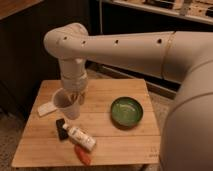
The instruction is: Place the ceramic cup in the ceramic bowl
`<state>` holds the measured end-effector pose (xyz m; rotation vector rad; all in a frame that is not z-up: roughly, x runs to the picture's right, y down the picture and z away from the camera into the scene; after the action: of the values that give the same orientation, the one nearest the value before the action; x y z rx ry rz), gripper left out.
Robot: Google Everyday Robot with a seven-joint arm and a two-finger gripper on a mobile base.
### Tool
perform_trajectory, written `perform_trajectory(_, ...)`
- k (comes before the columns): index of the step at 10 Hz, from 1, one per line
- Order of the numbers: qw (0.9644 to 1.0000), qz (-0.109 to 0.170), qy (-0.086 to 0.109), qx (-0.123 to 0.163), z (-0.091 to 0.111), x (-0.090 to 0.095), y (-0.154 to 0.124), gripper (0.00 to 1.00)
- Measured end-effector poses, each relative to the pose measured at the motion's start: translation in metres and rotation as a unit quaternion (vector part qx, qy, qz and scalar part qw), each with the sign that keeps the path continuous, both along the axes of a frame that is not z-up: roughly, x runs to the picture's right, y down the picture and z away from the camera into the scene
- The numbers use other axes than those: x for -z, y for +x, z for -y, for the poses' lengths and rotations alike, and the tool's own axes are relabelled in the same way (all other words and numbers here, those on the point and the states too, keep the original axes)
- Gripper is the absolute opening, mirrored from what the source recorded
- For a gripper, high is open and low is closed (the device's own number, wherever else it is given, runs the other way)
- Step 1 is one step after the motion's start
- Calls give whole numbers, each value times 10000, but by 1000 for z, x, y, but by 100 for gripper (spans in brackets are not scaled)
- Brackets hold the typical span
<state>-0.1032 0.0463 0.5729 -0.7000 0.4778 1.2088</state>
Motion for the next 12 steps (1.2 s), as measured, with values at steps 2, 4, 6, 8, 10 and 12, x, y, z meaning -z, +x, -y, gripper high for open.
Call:
perform_trajectory(2,9989,-401,-5,-238,-4,18,37,0)
perform_trajectory(4,9965,-624,18,-561,-10,31,67,0)
perform_trajectory(6,9910,-797,97,-1076,-19,40,100,0)
perform_trajectory(8,9863,-861,139,-1403,-23,34,114,0)
perform_trajectory(10,9803,-976,125,-1714,-29,14,137,0)
perform_trajectory(12,9789,-922,121,-1821,-23,-8,150,0)
